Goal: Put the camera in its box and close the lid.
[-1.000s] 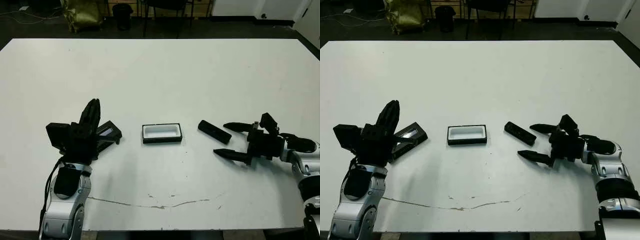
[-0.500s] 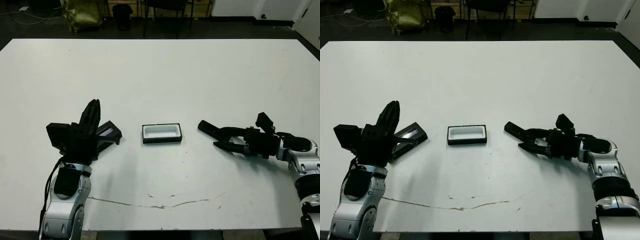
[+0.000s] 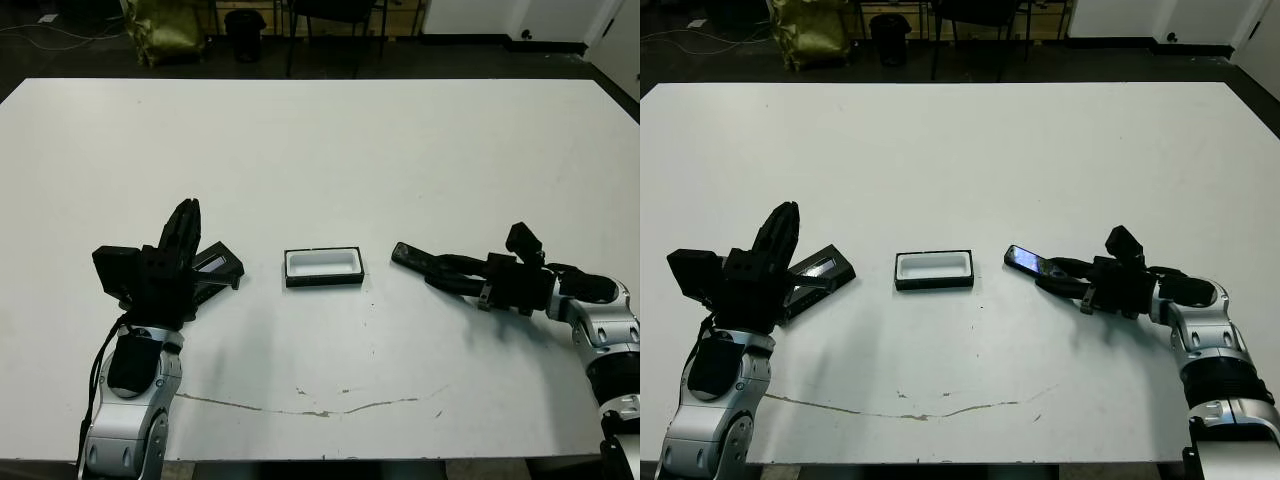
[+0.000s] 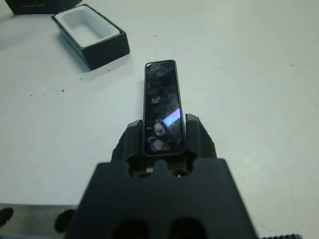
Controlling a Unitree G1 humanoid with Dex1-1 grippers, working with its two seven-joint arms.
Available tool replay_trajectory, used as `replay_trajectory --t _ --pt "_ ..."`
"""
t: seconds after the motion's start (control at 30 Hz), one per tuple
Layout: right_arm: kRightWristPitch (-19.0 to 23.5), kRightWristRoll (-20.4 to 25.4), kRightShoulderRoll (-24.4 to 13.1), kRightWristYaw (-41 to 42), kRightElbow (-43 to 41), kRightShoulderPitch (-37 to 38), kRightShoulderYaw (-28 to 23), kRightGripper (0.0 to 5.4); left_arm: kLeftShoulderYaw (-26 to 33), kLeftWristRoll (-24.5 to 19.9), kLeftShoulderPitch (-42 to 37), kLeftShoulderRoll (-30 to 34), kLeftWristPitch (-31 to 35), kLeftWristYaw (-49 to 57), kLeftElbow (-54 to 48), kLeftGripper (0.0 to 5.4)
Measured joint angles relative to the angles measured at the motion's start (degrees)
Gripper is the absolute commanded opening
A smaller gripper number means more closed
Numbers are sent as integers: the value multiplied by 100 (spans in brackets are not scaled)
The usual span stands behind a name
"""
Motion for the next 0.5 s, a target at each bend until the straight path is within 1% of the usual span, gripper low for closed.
replay_trajectory --t 0.27,0.37,0.4,0.47,0.5 --pt "313 -43 -110 -277 -554 155 32 64 5 -3 4 1 -3 -1 -1 0" --pt "-18 -97 -212 -298 -575 173 -19 63 6 -3 7 1 -3 -1 -1 0" --pt "-66 -99 -256 -279 -579 157 -38 63 7 -2 7 1 -4 -1 0 0" --pt "-55 -76 -330 -124 -556 -13 -80 62 7 0 6 1 -5 -1 0 0" --pt "18 -16 -368 4 -523 -160 -109 61 3 1 4 1 -4 -1 0 0"
